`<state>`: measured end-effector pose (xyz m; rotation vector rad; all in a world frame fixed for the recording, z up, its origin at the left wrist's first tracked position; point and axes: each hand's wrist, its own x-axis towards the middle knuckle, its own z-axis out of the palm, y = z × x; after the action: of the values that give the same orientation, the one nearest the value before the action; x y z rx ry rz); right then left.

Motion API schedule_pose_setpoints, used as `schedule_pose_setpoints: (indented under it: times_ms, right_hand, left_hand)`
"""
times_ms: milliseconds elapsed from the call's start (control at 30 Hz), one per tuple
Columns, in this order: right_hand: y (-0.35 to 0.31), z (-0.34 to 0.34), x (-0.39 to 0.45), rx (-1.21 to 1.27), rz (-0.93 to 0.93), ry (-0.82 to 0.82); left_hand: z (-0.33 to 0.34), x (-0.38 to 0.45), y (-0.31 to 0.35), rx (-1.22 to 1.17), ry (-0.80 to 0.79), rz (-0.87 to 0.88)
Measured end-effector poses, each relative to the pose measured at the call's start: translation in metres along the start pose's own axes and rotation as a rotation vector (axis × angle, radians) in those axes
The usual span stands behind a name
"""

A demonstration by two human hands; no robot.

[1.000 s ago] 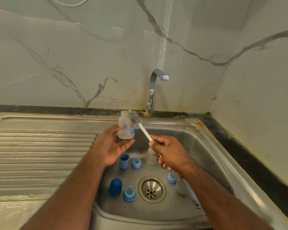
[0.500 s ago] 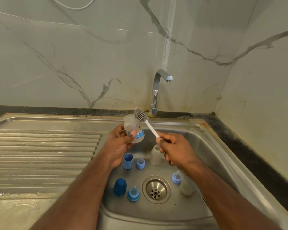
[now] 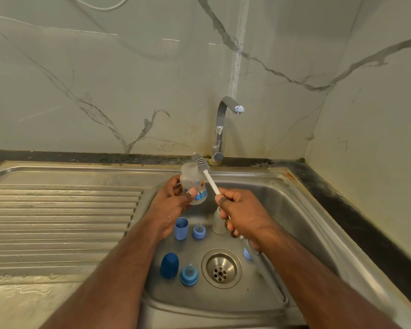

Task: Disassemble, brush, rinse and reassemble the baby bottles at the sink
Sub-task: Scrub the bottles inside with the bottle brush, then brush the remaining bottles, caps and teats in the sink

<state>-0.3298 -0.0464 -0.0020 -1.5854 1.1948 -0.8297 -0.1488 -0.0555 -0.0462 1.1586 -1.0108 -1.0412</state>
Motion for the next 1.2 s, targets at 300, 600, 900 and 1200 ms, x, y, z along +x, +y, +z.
schedule_pose_setpoints:
  times_ms: [300, 600, 900, 1200]
  right_hand:
    - [0.005, 0.004, 0.005, -0.201, -0.008, 0.058]
    - [0.009, 0.008, 0.002, -0.193, -0.024, -0.016]
    - [0.019, -0.012, 0.021, -0.334, -0.036, 0.116]
    - [0.03, -0.03, 0.024, -0.567, -0.096, 0.105]
  left_hand:
    - [0.002, -0.003, 0.006, -0.125, 0.062, -0.01]
    - [-0.007, 0.001, 0.013, -0.375, 0.185, -0.069]
    - [0.0, -0.005, 0.018, -0.325, 0.016, -0.113]
    - [-0.008, -0.009, 0.031, 0.105, 0.08, -0.137]
